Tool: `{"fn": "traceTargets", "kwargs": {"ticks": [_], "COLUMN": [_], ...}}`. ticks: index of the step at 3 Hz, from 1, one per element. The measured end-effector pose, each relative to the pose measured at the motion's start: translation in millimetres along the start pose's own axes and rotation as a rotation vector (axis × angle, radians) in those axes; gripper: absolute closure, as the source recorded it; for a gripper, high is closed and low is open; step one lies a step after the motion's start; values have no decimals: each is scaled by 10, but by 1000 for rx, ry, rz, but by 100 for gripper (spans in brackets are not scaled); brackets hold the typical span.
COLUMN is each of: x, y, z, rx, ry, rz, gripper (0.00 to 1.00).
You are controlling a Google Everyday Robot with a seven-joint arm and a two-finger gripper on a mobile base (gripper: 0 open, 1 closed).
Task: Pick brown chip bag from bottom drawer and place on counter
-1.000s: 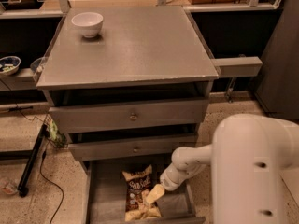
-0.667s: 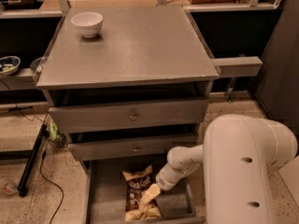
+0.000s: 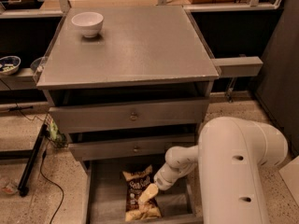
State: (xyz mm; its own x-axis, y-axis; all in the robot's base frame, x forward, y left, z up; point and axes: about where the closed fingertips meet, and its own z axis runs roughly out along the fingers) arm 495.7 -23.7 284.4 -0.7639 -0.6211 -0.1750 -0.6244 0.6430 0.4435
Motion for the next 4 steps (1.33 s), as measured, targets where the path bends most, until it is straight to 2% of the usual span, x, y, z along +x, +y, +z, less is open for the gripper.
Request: {"fn": "traceTargets", "kwargs": {"ticks": [1, 3, 4], "x": [33, 112, 67], "y": [87, 116, 102], "z": [55, 161, 225], "rx": [47, 132, 127], "ry": [4, -48, -50], "rz": [12, 67, 72], "gripper": [0, 0, 0]}}
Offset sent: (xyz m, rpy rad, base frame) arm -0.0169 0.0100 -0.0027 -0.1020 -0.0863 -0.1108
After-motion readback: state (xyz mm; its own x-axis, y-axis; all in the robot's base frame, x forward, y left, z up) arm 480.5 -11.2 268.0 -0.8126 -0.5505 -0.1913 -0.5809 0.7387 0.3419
